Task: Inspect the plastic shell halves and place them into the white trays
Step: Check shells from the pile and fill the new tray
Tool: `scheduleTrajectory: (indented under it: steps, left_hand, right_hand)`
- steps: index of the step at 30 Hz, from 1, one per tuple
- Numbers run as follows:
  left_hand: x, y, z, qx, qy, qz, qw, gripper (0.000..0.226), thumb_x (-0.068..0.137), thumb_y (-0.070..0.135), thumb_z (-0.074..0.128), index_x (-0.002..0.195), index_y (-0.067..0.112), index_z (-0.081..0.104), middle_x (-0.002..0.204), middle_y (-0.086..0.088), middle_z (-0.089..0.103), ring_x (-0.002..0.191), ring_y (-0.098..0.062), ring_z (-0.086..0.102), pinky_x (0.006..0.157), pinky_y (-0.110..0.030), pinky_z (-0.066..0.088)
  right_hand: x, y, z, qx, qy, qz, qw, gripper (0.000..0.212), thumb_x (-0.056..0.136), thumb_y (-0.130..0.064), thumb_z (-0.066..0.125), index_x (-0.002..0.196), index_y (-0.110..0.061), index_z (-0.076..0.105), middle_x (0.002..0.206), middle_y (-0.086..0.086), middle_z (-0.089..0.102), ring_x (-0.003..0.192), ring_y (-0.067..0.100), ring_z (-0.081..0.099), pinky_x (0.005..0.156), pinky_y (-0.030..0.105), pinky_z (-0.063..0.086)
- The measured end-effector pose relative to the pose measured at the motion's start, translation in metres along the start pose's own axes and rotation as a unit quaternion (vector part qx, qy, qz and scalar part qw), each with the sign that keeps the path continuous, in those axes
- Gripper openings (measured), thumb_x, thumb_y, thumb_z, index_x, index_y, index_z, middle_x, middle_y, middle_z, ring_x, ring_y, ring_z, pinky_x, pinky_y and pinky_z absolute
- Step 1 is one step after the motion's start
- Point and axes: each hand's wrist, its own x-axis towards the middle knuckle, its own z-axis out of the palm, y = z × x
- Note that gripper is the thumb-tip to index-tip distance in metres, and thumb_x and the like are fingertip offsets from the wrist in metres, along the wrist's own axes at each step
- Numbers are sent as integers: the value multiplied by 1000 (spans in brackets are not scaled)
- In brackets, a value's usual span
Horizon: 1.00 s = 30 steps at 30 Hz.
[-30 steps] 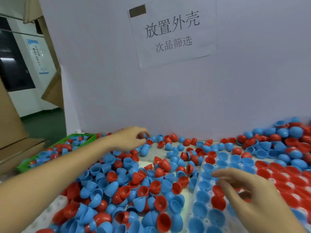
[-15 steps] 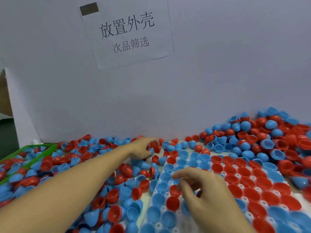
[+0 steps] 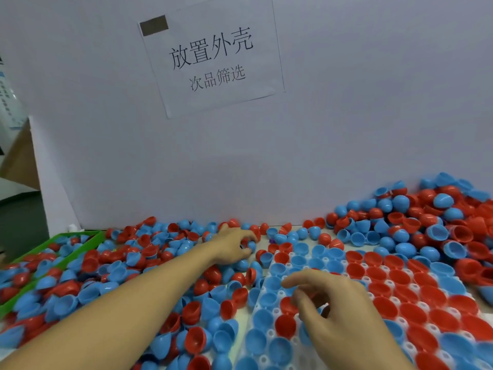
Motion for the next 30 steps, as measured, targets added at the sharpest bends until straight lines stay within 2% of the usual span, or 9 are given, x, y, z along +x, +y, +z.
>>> scheduleTrajectory:
  steps: [3,5,7,10,12,15,18,22,30]
  left_hand:
    - [9,4,2,-59,32,-15,998,30,98,12,59,128,19,61,123,-5,61,103,-18,58,84,-22,47]
    - [13,4,0,-202,68,-55,975,29,98,5,58,124,15,64,109,-7,64,90,-16,59,72,-15,49]
    - [11,4,-6,-404,81,-101,906,26,102,3,51,119,17,66,100,-8,65,81,-18,60,66,-21,54]
    - [4,-3,-16,-646,41,-117,753,30,105,3,36,114,11,64,100,-10,64,77,-21,58,55,-26,49]
    - [-4,-8,-19,-733,15,-115,670,30,101,5,35,117,5,61,84,-12,62,68,-21,53,48,-25,40]
    - [-13,-11,-21,-796,-2,-108,596,37,98,20,38,118,1,62,78,-13,58,62,-20,51,45,-25,35]
    - [-23,-11,-21,-810,3,-100,578,33,96,28,48,113,3,61,78,-13,57,62,-20,51,42,-23,36]
    - [-32,-11,-19,-800,-12,-103,590,12,92,12,55,100,5,61,76,-12,60,59,-18,52,43,-21,40]
    - [-39,-19,-29,-803,-21,-100,587,44,87,7,49,128,-7,56,97,-21,64,79,-26,59,50,-28,50]
  right_hand:
    - [0,-1,0,-1,-2,0,1000,31,93,-14,61,84,-43,68,78,-11,69,83,-9,62,63,11,48]
    - [0,0,-1,4,3,-1,1000,33,93,-13,61,82,-43,68,77,-11,69,82,-9,62,63,10,47]
    - [1,1,-3,7,7,-3,1000,32,93,-14,61,82,-43,68,76,-12,69,81,-9,62,63,10,47]
    - [2,1,-5,7,9,0,1000,32,94,-15,61,82,-44,66,77,-14,68,83,-12,61,64,9,47]
    - [1,0,-6,7,7,4,1000,33,94,-15,60,81,-44,66,78,-13,68,84,-12,61,64,10,47]
    - [1,-1,-5,11,2,8,1000,33,94,-14,60,83,-44,66,79,-11,69,84,-12,61,63,10,47]
    - [1,-2,-5,11,-1,7,1000,32,94,-14,61,84,-43,66,79,-12,69,82,-11,62,63,10,48]
    - [0,-2,-5,7,-7,10,1000,30,94,-13,61,86,-42,67,81,-13,69,81,-10,62,64,10,48]
    - [1,1,-4,2,-11,12,1000,28,93,-13,64,87,-40,69,78,-10,70,81,-8,62,64,9,48]
